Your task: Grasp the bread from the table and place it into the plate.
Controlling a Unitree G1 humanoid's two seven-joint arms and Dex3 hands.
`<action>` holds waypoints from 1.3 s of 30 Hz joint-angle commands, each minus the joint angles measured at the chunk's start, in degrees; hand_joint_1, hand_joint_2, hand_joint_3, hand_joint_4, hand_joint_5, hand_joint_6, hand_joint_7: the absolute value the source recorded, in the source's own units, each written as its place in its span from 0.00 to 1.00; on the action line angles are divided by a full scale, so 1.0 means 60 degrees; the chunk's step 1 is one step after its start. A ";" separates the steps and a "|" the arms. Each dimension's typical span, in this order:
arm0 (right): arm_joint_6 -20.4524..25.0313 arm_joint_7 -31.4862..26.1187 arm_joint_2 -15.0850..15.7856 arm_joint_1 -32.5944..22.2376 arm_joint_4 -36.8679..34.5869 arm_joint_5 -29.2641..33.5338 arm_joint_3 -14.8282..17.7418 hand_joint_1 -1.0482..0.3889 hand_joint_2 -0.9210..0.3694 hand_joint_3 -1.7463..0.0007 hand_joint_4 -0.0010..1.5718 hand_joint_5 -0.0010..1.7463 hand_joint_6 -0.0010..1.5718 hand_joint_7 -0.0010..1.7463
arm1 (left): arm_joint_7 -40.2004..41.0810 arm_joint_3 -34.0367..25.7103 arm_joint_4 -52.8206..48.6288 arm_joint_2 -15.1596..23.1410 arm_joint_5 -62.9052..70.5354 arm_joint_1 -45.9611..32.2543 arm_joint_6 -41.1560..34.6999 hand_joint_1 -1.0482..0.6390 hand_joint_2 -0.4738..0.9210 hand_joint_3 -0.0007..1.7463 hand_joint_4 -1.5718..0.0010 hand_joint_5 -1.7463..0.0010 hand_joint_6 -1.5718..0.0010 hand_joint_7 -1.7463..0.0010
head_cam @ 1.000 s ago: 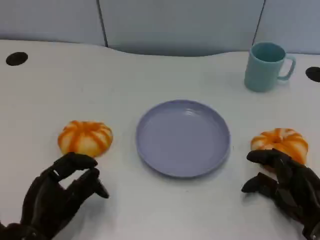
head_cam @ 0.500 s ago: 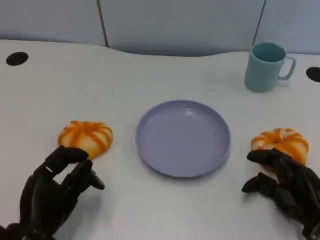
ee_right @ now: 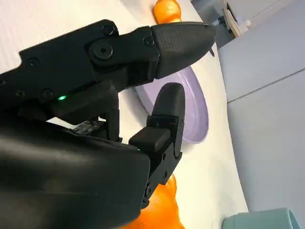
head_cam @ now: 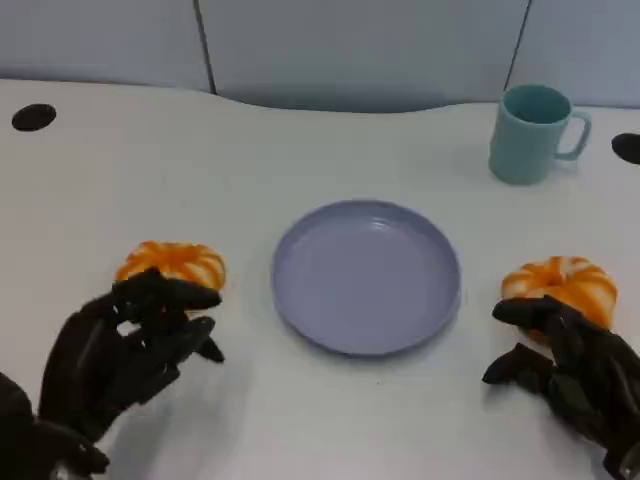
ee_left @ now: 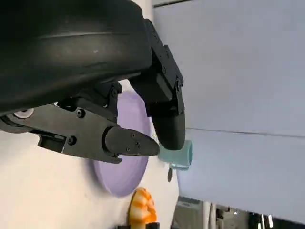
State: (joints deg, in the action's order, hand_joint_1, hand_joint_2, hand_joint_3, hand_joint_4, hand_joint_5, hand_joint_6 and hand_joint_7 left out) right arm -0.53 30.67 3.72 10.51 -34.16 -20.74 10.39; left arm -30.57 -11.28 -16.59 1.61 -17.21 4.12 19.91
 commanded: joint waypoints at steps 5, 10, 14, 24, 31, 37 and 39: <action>0.0019 -0.0068 0.0061 -0.0012 -0.0208 0.0086 0.0038 0.44 0.00 0.85 0.38 0.79 0.37 0.56 | 0.2365 0.0283 0.0285 0.1620 0.4033 0.0725 0.2377 0.37 1.00 0.05 0.57 0.82 0.59 0.99; 0.0051 0.0030 0.0066 0.0007 -0.0265 0.0016 0.0061 0.44 0.00 0.85 0.37 0.78 0.36 0.56 | 0.4189 0.0591 0.0434 0.2569 0.6697 0.1157 0.2783 0.28 1.00 0.05 0.67 0.89 0.70 1.00; 0.0027 0.0023 0.0030 -0.0031 -0.0221 0.0012 0.0064 0.44 0.00 0.85 0.37 0.78 0.36 0.56 | 0.4839 0.0974 0.0801 0.3252 0.8204 0.1390 0.2184 0.21 1.00 0.06 0.76 0.95 0.78 1.00; 0.0008 0.0118 0.0021 -0.0159 -0.0092 -0.0028 0.0061 0.44 0.00 0.85 0.36 0.79 0.36 0.56 | 0.3627 0.2373 0.1353 0.4345 0.9766 0.2258 -0.0374 0.11 1.00 0.05 0.95 1.00 0.90 1.00; 0.0116 0.0048 -0.0015 -0.0249 0.0066 -0.0065 0.0074 0.44 0.00 0.84 0.36 0.79 0.36 0.57 | 0.2976 0.3579 -0.0223 0.4659 1.0002 0.3422 -0.1013 0.12 1.00 0.03 1.00 1.00 0.93 1.00; 0.0239 -0.0015 -0.0006 -0.0373 0.0296 -0.0050 0.0065 0.45 0.00 0.84 0.37 0.79 0.36 0.57 | 0.3292 0.4616 -0.2279 0.4440 1.0409 0.4548 -0.1210 0.12 1.00 0.02 0.99 1.00 0.94 1.00; 0.0268 -0.0041 -0.0011 -0.0402 0.0361 -0.0038 0.0059 0.45 0.00 0.84 0.37 0.79 0.36 0.57 | 0.3452 0.4796 -0.2609 0.4442 1.0364 0.4726 -0.1174 0.12 1.00 0.01 0.99 1.00 0.94 1.00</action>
State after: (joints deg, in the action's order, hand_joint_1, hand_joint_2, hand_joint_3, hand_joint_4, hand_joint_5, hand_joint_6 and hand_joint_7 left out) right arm 0.10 31.07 3.18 9.51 -32.38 -21.09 10.42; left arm -11.37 16.13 -29.52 27.90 44.61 30.46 12.82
